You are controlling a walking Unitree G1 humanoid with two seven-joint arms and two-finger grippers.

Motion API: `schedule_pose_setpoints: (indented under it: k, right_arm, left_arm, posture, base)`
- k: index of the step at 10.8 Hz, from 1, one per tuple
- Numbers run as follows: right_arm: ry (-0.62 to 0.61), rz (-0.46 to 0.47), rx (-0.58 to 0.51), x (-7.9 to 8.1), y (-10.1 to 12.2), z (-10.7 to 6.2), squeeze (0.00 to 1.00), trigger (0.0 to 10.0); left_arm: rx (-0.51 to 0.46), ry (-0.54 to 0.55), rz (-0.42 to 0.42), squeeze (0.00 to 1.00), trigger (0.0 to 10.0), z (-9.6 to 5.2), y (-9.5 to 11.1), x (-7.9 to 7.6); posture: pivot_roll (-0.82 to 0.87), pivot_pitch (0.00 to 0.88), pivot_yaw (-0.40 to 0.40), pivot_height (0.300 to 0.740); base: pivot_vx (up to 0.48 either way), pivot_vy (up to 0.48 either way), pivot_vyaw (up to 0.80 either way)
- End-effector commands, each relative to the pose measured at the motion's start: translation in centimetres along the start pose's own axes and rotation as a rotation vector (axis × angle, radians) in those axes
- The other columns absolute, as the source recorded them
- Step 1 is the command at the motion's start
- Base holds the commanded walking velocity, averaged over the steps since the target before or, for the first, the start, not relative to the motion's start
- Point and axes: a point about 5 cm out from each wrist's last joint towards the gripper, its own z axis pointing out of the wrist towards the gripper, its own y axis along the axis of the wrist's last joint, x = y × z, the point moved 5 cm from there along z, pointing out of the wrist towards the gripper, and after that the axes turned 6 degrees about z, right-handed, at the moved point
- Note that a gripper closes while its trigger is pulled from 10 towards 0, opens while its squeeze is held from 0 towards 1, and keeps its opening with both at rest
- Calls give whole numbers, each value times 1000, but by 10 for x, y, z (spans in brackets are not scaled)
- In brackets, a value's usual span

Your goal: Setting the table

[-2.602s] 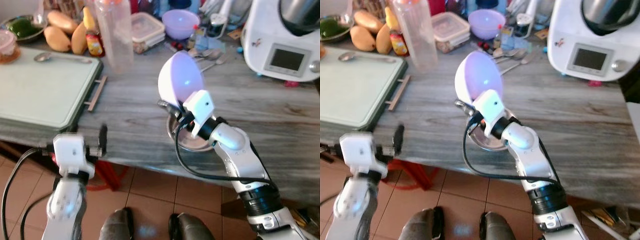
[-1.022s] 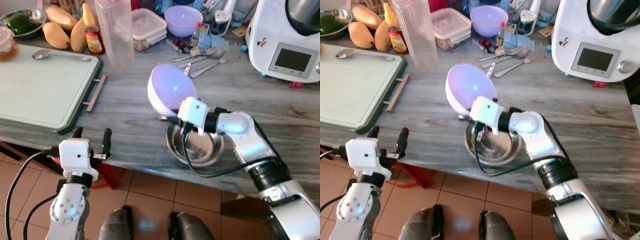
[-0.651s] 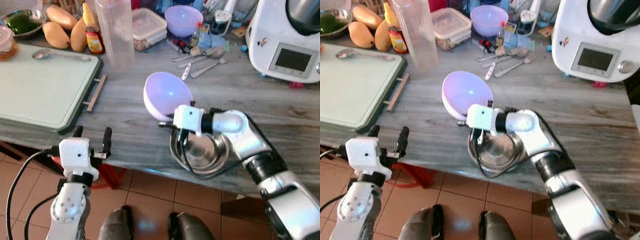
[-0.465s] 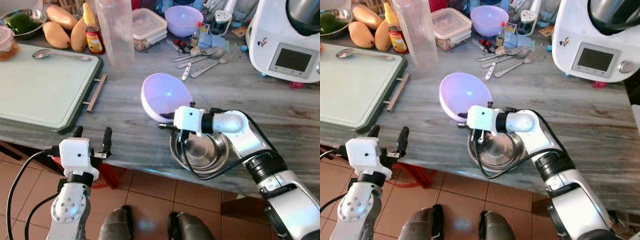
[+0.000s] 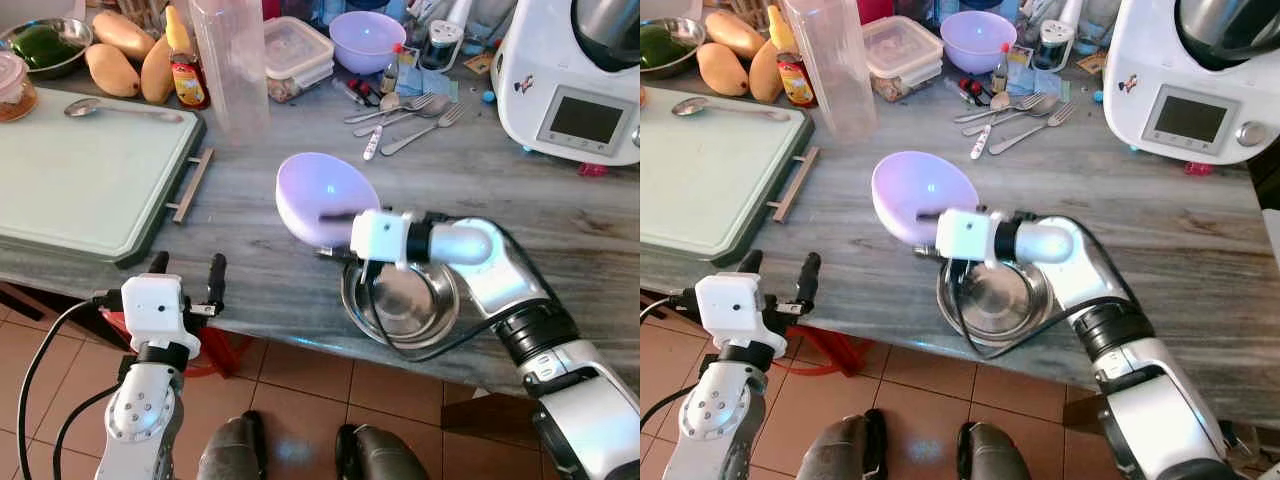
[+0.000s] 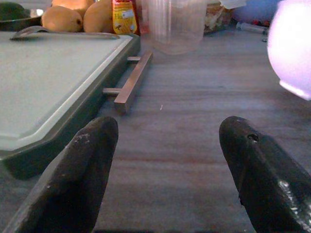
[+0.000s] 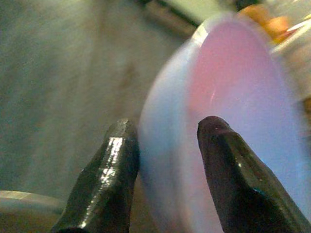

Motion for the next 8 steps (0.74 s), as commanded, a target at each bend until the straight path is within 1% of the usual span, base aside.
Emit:
schedule_pose_setpoints:
  k: [1,2,4,7,8]
  right_arm:
    - [-55,-31,-62,-15,17,-3,1000,10000]
    - [-75,-43,-81,-18,22,-3,1000,10000]
    - [-120,-40,-124,-24,32,-3,1000,10000]
    - [-168,13,-190,-30,49,-5,1000,10000]
    - [-179,43,-218,-26,56,-7,1000,10000]
  left_arm:
    - [16,-1,2,0,10000,-1,-4,0]
    - [14,0,6,0,10000,0,-3,1]
    - [12,-4,5,0,10000,2,-3,0]
    - [11,-6,0,0,10000,2,-3,-2]
    - [11,-3,2,0,10000,3,-3,-1]
  posture:
    - [31,180,-38,740]
    - [30,179,-35,740]
    - [25,177,-32,740]
    - [23,176,-34,740]
    - [24,173,-39,740]
  base:
    - [0,0,0]
    - [0,0,0]
    - [0,0,0]
    - [0,0,0]
    - [0,0,0]
